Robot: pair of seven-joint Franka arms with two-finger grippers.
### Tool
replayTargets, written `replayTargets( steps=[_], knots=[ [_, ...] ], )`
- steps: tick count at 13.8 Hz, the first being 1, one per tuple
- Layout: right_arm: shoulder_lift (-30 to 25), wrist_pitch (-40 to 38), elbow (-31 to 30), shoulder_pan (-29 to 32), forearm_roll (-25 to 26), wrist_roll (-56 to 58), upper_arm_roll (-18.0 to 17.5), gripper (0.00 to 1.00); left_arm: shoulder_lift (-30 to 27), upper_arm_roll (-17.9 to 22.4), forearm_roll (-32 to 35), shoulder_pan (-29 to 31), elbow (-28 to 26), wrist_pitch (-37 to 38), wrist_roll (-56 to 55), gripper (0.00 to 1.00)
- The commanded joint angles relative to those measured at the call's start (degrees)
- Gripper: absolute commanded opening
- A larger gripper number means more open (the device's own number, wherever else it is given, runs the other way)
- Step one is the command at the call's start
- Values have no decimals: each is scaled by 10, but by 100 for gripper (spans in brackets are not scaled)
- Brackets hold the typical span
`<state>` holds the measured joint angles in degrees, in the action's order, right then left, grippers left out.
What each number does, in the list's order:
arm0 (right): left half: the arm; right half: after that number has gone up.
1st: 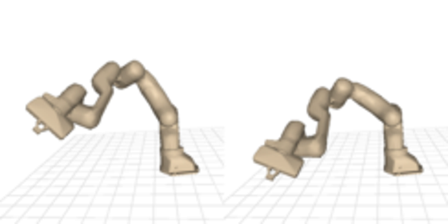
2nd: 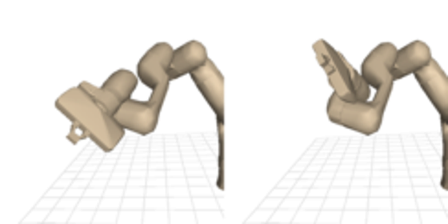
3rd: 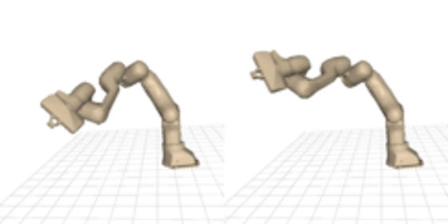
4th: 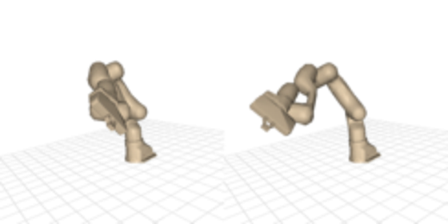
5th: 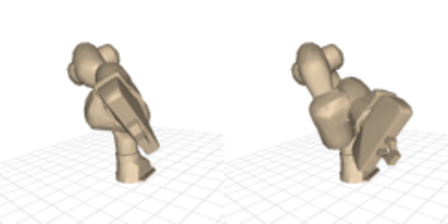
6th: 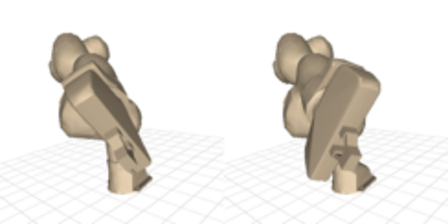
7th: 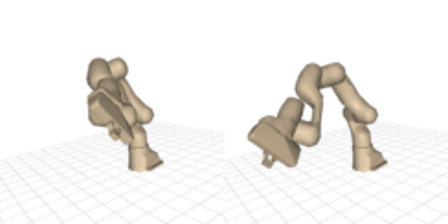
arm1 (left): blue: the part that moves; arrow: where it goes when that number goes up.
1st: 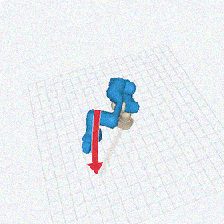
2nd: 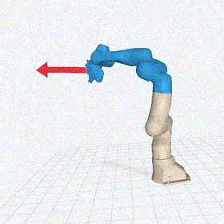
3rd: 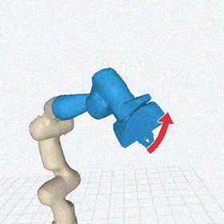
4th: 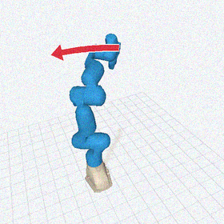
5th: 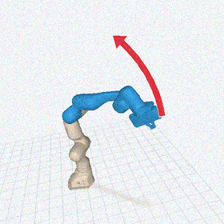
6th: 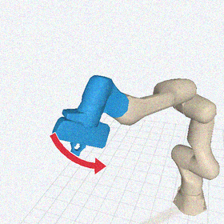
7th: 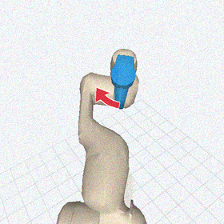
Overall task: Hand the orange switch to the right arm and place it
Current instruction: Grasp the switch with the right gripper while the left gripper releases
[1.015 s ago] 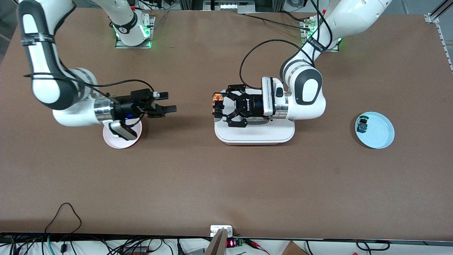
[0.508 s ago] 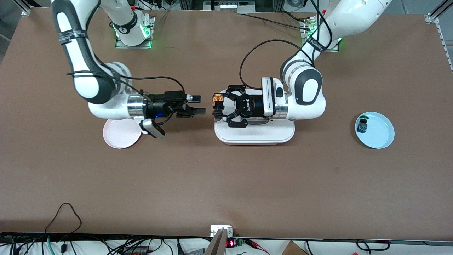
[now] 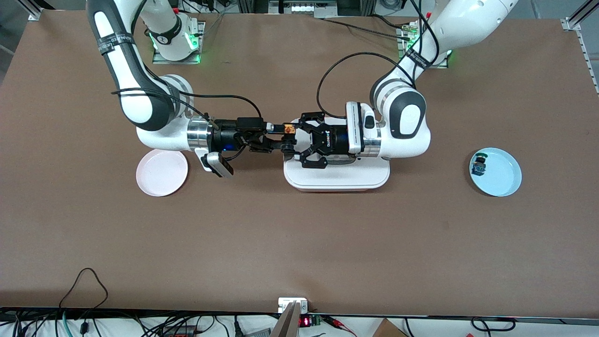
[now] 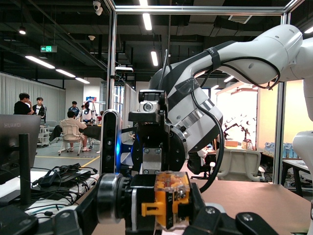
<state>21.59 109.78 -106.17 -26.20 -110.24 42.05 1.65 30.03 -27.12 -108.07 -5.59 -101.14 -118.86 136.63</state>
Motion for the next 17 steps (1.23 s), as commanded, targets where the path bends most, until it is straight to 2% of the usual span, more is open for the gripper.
replayTargets(
  steps=[1, 2, 4, 8, 10, 11, 12, 13, 17],
  knots=[
    [6, 9, 11, -6, -11, 13, 3, 75, -2, -2, -21, -1, -6, -2, 26, 0],
    [7, 11, 11, -6, -11, 22, 3, 63, -2, -2, -21, -1, -6, -2, 26, 0],
    [12, 14, 11, -6, -11, 39, 3, 48, -2, -2, -22, -1, -6, -2, 26, 0],
    [13, 18, 11, -6, -10, 41, 3, 11, -2, -3, -22, -1, -6, -2, 25, 2],
    [13, 18, 11, -7, -10, 41, 3, 3, -3, -3, -25, 0, -5, -2, 25, 7],
    [12, 19, 11, -7, -10, 41, 3, 1, -4, -3, -25, 0, -5, -1, 26, 46],
    [12, 22, 11, -6, -10, 41, 3, 0, -4, -3, -25, 1, -5, -1, 27, 96],
    [12, 22, 11, -6, -10, 41, 3, 0, -5, -3, -25, 3, -5, 0, 27, 100],
    [13, 16, 16, 1, -8, 35, 3, 0, -6, -3, -25, 1, -5, 0, 8, 100]
  ],
)
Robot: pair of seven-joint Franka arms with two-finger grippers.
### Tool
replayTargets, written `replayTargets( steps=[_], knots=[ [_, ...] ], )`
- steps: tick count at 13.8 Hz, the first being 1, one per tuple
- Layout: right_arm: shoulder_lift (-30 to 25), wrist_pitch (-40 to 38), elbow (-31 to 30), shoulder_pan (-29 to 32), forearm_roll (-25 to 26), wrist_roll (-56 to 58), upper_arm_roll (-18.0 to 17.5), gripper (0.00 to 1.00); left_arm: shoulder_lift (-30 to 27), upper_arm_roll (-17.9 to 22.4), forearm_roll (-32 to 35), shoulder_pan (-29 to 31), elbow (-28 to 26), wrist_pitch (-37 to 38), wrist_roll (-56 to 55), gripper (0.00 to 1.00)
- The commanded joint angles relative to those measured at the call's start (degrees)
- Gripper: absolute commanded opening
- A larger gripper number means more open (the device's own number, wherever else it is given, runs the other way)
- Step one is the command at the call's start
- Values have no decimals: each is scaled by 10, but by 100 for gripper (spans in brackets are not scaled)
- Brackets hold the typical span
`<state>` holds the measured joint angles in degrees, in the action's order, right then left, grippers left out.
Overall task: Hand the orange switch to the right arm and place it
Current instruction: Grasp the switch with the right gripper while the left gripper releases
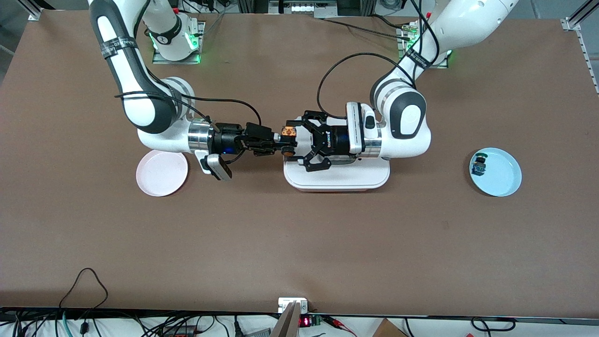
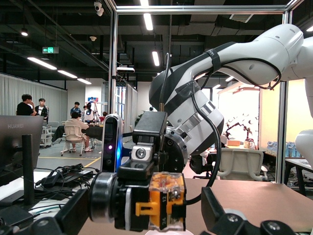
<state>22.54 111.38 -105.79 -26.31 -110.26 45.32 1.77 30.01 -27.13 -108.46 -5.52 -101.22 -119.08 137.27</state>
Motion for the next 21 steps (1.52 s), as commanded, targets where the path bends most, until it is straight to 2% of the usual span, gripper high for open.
replayTargets(
  steps=[1, 3, 7, 9, 13, 17, 19, 21],
  knots=[
    [2, -1, 14, 6, -4, -3, 3, 0, -7, -3, -21, 2, -4, 3, 1, 100],
    [3, -8, 17, 21, 12, -6, 6, 0, -9, -3, -20, 7, -4, 3, -12, 100],
    [3, -103, 24, 93, 83, -30, 7, 0, -26, -2, -1, 38, -4, 10, -45, 100],
    [3, -167, 23, 138, 115, -34, 7, 0, -32, -2, 39, 56, -2, 21, -96, 100],
    [7, -303, 21, 239, 217, -32, 7, 0, -33, -1, 212, 144, 4, 136, -215, 100],
    [5, -322, 22, 256, 249, -34, 8, 0, -43, 2, 388, 198, 9, 193, -353, 100],
    [2, -318, 25, 264, 298, -55, 12, 0, -43, 1, 500, 223, 12, 218, -437, 100],
    [2, -316, 29, 277, 344, -58, 14, 0, -42, 2, 602, 230, 51, 254, -536, 100]
  ],
)
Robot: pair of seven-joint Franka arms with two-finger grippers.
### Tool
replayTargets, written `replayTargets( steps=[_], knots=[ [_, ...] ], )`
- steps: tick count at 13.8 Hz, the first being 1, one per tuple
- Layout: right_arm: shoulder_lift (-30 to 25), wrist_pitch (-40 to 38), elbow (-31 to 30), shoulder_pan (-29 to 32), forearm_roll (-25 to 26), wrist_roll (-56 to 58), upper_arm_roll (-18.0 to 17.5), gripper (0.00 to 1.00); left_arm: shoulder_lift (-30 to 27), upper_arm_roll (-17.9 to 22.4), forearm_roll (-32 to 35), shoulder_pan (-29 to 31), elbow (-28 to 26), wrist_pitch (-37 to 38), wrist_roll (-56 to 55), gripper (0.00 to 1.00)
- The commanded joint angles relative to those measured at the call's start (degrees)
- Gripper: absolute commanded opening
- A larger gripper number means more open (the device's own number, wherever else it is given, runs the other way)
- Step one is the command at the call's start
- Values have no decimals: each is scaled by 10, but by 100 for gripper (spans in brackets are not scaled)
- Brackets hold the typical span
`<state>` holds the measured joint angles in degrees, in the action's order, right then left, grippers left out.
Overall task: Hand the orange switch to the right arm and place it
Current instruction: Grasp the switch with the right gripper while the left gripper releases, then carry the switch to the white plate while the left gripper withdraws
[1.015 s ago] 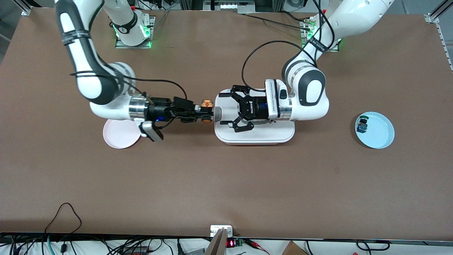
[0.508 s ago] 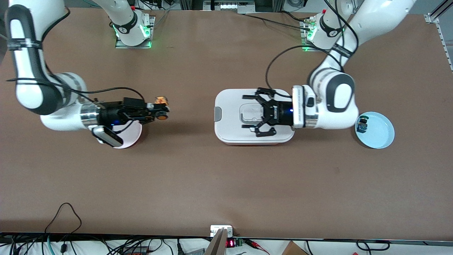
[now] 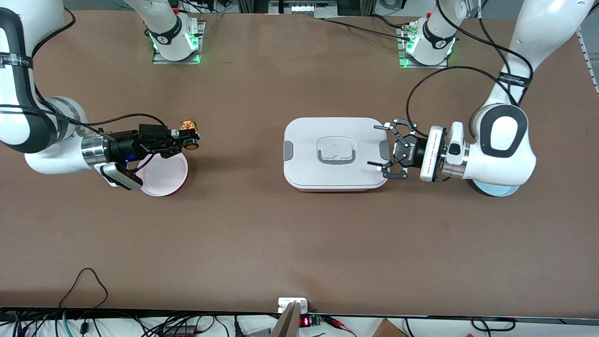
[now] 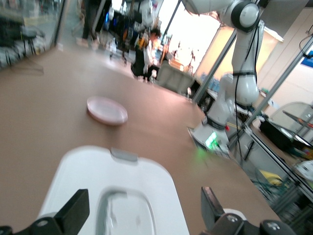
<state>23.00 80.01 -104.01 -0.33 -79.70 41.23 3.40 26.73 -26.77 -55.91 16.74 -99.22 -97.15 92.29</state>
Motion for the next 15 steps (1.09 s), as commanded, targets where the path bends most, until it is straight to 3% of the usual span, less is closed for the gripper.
replayTargets(
  steps=[1, 5, 7, 9, 11, 15],
  knots=[
    [-4, 0, 14, 21, 67, -17, 0, 0, -7, 0, 124, 8, 51, 59, -150, 100],
    [-8, 10, 79, 22, 206, -103, 22, 0, -7, -17, 396, -15, 138, 178, -359, 100],
    [-12, 12, 116, 23, 282, -166, 26, 0, -7, -19, 473, -38, 177, 234, -431, 100],
    [-17, 12, 160, 19, 358, -234, 30, 0, -8, -20, 526, -55, 220, 279, -528, 100],
    [-21, 13, 207, 14, 468, -286, 27, 0, -8, -20, 565, -76, 262, 303, -625, 100],
    [-62, 37, 211, -26, 624, -348, 24, 0, -7, -16, 634, -109, 324, 309, -772, 100]
  ],
)
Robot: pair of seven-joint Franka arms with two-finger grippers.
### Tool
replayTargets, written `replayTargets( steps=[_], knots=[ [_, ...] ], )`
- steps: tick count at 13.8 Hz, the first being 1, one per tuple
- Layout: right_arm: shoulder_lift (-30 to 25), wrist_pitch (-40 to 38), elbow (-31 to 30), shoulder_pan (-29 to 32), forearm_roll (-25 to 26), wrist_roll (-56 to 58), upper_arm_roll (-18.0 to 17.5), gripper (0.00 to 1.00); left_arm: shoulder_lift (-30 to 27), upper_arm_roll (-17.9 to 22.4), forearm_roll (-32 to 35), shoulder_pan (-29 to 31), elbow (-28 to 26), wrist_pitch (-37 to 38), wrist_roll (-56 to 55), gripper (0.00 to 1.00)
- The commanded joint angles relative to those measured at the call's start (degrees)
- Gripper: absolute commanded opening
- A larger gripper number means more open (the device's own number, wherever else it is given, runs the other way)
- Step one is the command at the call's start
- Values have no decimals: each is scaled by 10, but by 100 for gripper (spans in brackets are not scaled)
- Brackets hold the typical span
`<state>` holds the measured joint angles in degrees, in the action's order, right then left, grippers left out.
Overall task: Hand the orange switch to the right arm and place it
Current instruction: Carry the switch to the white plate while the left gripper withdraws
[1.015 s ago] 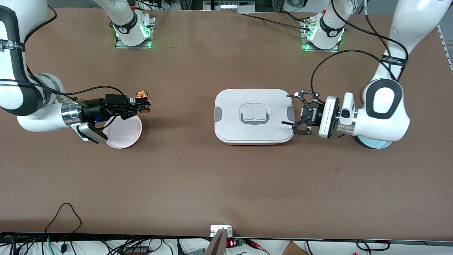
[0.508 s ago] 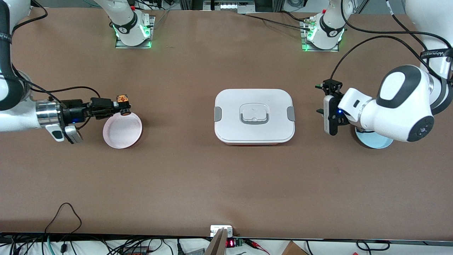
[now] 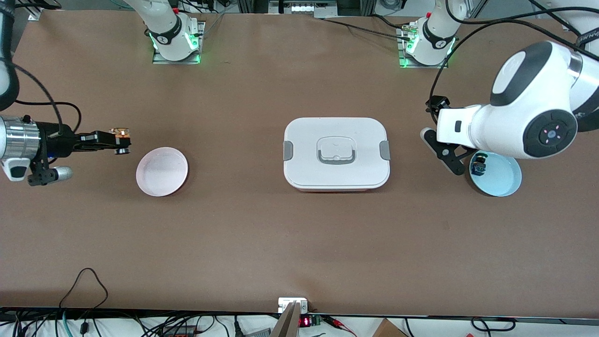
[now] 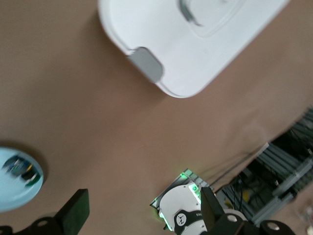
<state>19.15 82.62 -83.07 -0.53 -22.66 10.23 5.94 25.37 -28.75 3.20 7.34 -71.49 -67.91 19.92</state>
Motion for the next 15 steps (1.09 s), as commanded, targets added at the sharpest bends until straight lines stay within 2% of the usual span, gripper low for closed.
replayTargets(
  steps=[1, 3, 4, 6, 9, 11, 13, 15],
  knots=[
    [-28, 16, 2, -33, 85, -58, -1, 0, 8, 7, 64, -16, 69, 16, -49, 100],
    [-42, 24, 0, -53, 141, -81, -3, 0, 10, 12, 106, -13, 108, 14, -52, 100],
    [-47, 25, 0, -61, 151, -94, -2, 1, 10, 13, 119, -10, 119, 12, -65, 100],
    [-56, 31, 0, -96, 182, -132, -2, 1, 9, 32, 123, -11, 133, 7, -142, 100],
    [-57, 35, 0, -103, 186, -137, -2, 1, -20, 82, 113, -28, 119, -40, -231, 100],
    [-57, 36, 0, -102, 186, -136, -1, 1, -79, 157, 53, -39, 33, -78, -281, 100],
    [-56, 37, -2, -102, 185, -137, -1, 1, -166, 245, -14, -64, -101, -171, -281, 100],
    [-56, 50, -16, -103, 185, -137, -1, 1, -248, 273, -19, -74, -213, -234, -253, 100]
  ],
)
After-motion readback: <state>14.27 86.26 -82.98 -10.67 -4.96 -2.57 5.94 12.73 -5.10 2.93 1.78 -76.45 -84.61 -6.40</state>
